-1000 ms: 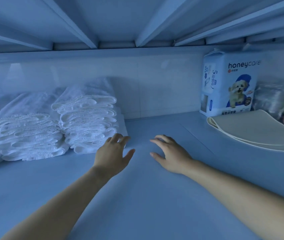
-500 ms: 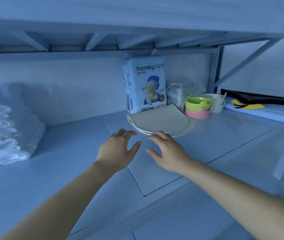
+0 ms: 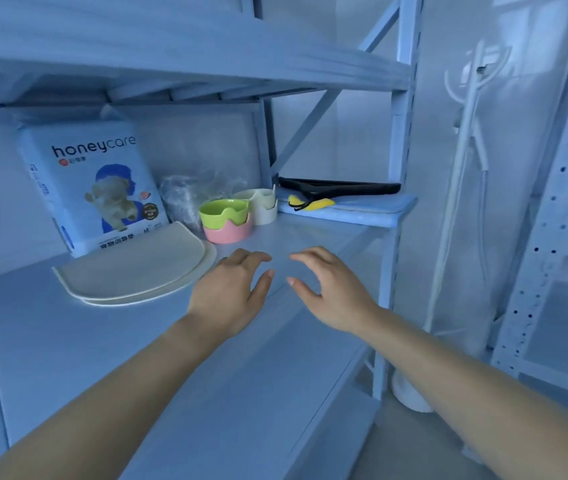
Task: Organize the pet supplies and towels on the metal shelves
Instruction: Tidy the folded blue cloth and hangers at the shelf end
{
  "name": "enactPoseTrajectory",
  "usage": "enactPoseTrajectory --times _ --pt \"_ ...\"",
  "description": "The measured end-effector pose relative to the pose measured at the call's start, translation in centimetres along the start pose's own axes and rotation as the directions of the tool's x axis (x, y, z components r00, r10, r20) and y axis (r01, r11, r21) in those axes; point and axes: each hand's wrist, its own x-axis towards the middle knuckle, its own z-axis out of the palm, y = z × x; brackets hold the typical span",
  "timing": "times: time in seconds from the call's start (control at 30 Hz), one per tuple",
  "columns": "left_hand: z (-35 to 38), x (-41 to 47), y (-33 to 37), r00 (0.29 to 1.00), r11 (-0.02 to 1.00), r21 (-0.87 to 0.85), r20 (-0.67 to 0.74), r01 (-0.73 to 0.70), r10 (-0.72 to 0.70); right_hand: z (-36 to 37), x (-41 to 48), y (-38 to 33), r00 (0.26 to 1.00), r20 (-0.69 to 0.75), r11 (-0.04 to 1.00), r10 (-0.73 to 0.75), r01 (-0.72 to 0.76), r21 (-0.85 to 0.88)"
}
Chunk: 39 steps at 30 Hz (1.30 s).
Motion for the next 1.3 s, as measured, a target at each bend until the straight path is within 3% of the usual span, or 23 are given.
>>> enactPoseTrajectory --times 0.47,0.93,1.3 --pt "9.7 14.1 6.1 0.991 0.987 -0.105 0.043 -0.119 0.124 -6.2 4.4 13.4 0.996 -0.056 0.987 0.068 -0.075 -0.143" --pt "18.7 30.8 5.4 0.992 0.985 -0.119 0.005 -0.122 0.123 -7.3 17.4 29.1 0.999 -0.026 0.994 0.020 -0.022 -0.104" --pt "24.1 37.0 4.1 1.000 0.999 -0.047 0.020 0.018 -0.017 -6.6 24.8 37.5 0.996 0.062 0.994 -0.071 0.076 -0.077"
